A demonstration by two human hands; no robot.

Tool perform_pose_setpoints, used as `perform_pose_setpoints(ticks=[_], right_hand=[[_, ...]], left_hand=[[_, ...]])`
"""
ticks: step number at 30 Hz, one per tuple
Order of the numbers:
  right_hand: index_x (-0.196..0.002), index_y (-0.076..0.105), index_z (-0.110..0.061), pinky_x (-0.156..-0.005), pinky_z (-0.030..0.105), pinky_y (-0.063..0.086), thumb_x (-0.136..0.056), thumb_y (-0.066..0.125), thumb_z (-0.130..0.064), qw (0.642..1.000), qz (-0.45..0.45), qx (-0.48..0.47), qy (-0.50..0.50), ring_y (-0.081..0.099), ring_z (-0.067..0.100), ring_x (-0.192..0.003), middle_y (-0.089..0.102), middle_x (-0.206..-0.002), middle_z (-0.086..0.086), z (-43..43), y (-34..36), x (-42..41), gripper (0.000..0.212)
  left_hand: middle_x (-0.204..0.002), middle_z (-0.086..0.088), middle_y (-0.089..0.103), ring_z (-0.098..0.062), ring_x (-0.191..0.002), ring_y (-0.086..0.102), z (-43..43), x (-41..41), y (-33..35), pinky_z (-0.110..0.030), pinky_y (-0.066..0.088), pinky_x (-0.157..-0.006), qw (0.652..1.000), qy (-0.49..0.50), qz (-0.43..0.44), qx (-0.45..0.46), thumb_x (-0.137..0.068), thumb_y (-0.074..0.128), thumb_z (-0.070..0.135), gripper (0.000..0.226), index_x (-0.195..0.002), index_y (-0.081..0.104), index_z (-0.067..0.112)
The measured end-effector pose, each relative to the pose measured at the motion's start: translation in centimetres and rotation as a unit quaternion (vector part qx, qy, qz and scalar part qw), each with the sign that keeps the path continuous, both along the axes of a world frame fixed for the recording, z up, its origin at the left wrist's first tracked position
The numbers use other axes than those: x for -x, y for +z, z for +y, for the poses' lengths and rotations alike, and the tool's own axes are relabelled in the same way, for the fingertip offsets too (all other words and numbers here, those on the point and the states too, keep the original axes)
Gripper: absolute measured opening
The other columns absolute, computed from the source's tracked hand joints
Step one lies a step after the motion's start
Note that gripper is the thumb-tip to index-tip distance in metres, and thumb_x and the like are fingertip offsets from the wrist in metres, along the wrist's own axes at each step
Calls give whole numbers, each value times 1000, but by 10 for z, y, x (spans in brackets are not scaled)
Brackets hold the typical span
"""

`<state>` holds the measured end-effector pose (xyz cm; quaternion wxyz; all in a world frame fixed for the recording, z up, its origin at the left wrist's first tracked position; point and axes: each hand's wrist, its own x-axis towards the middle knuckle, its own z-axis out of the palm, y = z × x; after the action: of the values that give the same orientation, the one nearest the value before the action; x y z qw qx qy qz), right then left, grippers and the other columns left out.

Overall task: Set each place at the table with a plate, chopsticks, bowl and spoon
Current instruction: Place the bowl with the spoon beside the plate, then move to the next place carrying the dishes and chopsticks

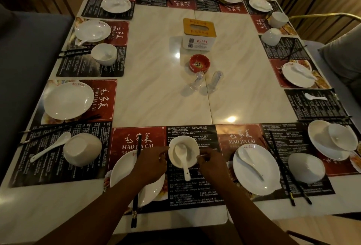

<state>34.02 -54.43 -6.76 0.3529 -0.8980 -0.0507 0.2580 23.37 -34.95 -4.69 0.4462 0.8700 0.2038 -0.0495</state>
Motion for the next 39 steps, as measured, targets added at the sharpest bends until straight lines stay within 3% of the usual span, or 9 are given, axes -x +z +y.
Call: perform_pose_setpoints(ticks=[5, 12, 16, 19, 22, 27, 30, 35, 39], right_hand=[[-111, 67, -26, -78, 37, 60, -92, 67, -23, 1000, 18, -7, -11, 68, 8, -78, 70, -93, -10, 0, 1, 0, 19], [-115, 66, -25, -80, 37, 60, -93, 66, -25, 999, 32, -16, -16, 68, 8, -81, 70, -95, -10, -1, 3, 1, 22], [-114, 62, -29, -72, 19, 47, -95, 63, -31, 1000, 27, -6, -9, 62, 2, -87, 64, -97, -16, -12, 15, -1, 19], [-103, 62, -31, -75, 18, 44, -96, 62, -30, 1000, 18, 16, -6, 62, 3, -90, 65, -95, -16, -34, 25, -8, 8], [-94, 64, -31, -77, 19, 49, -95, 63, -26, 999, -9, 36, -9, 63, -1, -85, 66, -88, -19, -67, 34, -24, 4], [-98, 70, -30, -88, 41, 56, -93, 65, -23, 995, -48, 57, -60, 69, 12, -85, 72, -93, -10, -132, 43, -71, 10], [-89, 66, -35, -86, 43, 58, -91, 67, -22, 995, -48, 54, -68, 70, 13, -84, 72, -89, -9, -169, 44, -111, 13], [-90, 68, -28, -65, 15, 43, -90, 67, -24, 994, -87, 58, 37, 64, 3, -76, 68, -82, -12, -214, 40, -177, 5], [-98, 73, -19, -71, 21, 43, -94, 62, -22, 975, -89, 106, 176, 62, 9, -78, 72, -92, -5, -233, 30, -196, 12]], left_hand=[[-106, 15, 70, -2, -102, 62, 1, 1, 1, 0, 36, -76, 1000, -3, -6, 19, -85, 56, -6, 51, -120, 70, 29], [-104, 20, 67, -1, -101, 61, 4, 0, -2, -3, 37, -79, 1000, -6, -5, 22, -86, 59, -3, 49, -121, 69, 30], [-97, 16, 67, -6, -92, 63, 7, -8, -6, -20, 49, -79, 999, 22, -34, -28, -87, 62, 1, 35, -107, 71, 29], [-95, 9, 67, -10, -88, 63, 8, -22, -8, -25, 51, -74, 995, 26, -73, -61, -87, 64, 12, 21, -100, 70, 27], [-105, 1, 69, -16, -98, 62, -7, -45, -3, -35, 53, -86, 991, 35, -104, -75, -86, 65, 3, 27, -108, 71, 16], [-108, 3, 70, -12, -98, 63, -47, -78, 5, -29, 52, -88, 988, 8, -136, -67, -87, 62, 4, 28, -109, 70, 18], [-110, -1, 70, -14, -100, 63, -80, -100, 2, -33, 53, -90, 987, -6, -139, -81, -87, 62, 9, 28, -113, 70, 15], [-107, -1, 68, -15, -95, 63, -152, -144, -3, -36, 56, -87, 994, 44, -52, -85, -88, 64, 8, 26, -112, 71, 16], [-109, -7, 68, -16, -92, 62, -205, -153, -8, -27, 49, -80, 991, 90, 4, -99, -90, 63, 12, 25, -114, 71, 13]])
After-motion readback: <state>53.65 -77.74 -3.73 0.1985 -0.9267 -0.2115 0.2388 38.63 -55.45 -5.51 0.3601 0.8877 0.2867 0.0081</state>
